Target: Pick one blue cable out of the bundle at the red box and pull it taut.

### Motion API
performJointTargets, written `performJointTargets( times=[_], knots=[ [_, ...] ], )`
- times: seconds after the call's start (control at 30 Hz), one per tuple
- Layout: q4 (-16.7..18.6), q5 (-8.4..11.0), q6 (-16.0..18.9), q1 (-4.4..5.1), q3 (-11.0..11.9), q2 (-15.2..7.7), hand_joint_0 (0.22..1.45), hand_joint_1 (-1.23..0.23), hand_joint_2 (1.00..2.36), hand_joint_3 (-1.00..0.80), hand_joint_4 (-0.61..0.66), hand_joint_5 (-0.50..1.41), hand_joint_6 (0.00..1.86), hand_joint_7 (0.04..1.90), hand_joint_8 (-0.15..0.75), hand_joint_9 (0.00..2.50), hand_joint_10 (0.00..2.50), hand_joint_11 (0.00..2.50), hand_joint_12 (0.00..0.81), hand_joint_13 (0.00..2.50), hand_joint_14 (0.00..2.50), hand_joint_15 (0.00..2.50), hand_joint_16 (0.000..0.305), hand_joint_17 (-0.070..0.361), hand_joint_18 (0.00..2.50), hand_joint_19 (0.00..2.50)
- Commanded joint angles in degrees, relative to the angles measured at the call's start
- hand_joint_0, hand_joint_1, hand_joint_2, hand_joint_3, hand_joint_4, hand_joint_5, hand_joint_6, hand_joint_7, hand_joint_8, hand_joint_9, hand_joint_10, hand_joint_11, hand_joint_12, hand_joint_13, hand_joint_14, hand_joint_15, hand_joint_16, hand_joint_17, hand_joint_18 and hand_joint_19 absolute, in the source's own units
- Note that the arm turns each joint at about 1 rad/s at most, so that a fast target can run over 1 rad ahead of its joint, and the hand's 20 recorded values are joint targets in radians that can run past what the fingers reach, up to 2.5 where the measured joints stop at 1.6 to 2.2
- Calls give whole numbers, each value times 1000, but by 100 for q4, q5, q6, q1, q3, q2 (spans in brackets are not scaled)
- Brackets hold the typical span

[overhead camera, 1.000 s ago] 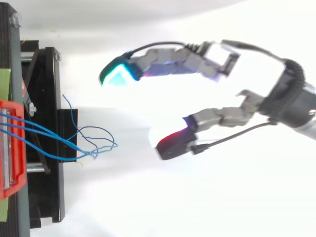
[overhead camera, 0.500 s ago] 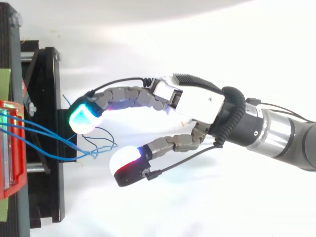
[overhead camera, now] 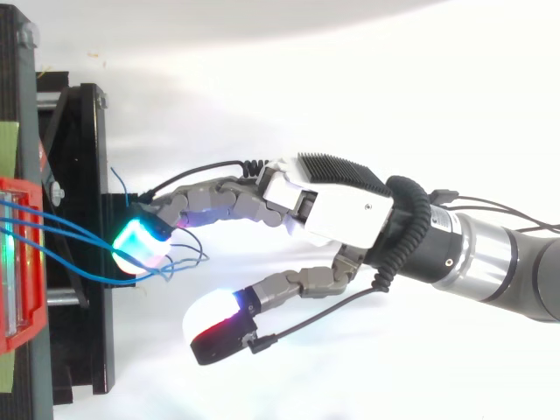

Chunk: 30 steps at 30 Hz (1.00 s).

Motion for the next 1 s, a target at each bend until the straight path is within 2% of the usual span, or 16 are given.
performJointTargets(
  times=[0.0,0.17,0.5,0.67,0.97],
  knots=[
    [47,-11,-27,9,7,8,530,-616,1003,-469,321,-121,502,830,353,625,0,89,384,516,4,147,54,122,449,297],
    [91,-46,-27,9,24,8,554,-618,1006,-434,311,-116,503,854,352,634,1,85,379,522,4,152,53,120,454,309],
    [134,-98,-27,9,33,8,570,-637,1008,-419,218,-101,502,1060,353,640,1,121,376,530,4,161,53,118,463,317],
    [126,-186,26,-44,33,8,563,-657,1005,-437,174,-89,500,1182,353,647,2,140,378,544,4,165,53,119,476,314],
    [134,-265,79,-70,42,8,557,-643,1005,-441,160,-98,607,1007,359,683,2,180,379,571,4,177,52,118,507,325]
  ],
)
